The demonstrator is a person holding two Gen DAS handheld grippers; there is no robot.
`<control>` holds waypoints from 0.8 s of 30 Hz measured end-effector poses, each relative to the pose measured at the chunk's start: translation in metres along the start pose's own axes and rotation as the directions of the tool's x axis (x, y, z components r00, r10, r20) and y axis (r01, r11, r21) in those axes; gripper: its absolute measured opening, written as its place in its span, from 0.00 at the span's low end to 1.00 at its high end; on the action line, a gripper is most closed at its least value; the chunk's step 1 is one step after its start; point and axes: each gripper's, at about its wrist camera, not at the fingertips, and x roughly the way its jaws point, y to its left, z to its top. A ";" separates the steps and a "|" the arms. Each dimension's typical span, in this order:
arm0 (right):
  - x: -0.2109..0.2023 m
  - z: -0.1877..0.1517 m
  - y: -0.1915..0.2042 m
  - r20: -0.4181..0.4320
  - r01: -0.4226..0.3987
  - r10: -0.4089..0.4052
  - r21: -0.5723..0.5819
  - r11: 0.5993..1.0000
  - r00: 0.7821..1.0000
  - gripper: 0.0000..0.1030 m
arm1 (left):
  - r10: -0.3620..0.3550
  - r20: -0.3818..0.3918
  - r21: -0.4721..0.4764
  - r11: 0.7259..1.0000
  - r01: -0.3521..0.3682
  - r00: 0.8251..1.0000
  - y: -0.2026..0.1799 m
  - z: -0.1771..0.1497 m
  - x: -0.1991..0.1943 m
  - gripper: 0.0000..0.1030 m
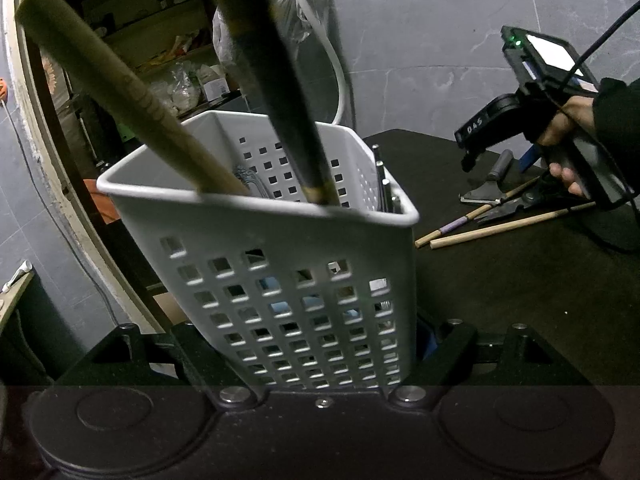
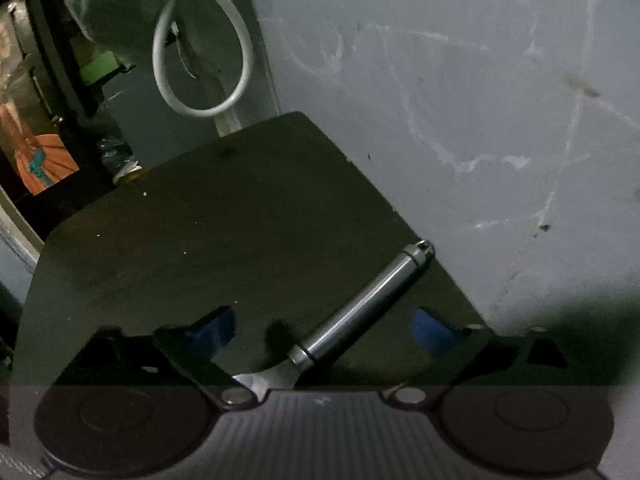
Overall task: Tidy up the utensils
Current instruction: 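Close the right tool on the scraper's metal handle, then lift the scraper and carry it toward the caddy with the right tool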
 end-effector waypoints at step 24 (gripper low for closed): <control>-0.034 -0.035 0.040 -0.111 -0.197 0.191 -0.041 0.980 0.975 0.19 | -0.011 0.006 0.008 1.000 0.011 1.000 0.003 0.000 0.003 0.82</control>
